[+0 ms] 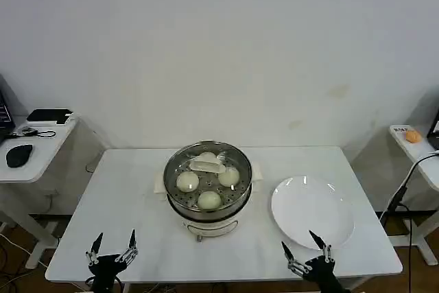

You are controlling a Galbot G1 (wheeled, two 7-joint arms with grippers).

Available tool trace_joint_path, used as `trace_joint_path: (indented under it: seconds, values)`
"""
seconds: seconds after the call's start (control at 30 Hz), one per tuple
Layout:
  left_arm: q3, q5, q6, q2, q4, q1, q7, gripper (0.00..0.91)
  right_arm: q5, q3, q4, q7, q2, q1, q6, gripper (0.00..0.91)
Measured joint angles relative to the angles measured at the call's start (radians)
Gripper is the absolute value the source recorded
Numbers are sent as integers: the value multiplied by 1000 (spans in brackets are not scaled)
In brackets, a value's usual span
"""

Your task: Take steamed baozi put them in steamer then cover it.

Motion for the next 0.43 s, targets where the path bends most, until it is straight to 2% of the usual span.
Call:
trace_joint_path:
  seconds: [0.43]
  values:
    - [3, -9, -2, -15, -17, 26, 7, 907, 53, -18, 1, 28, -29, -15, -3, 907]
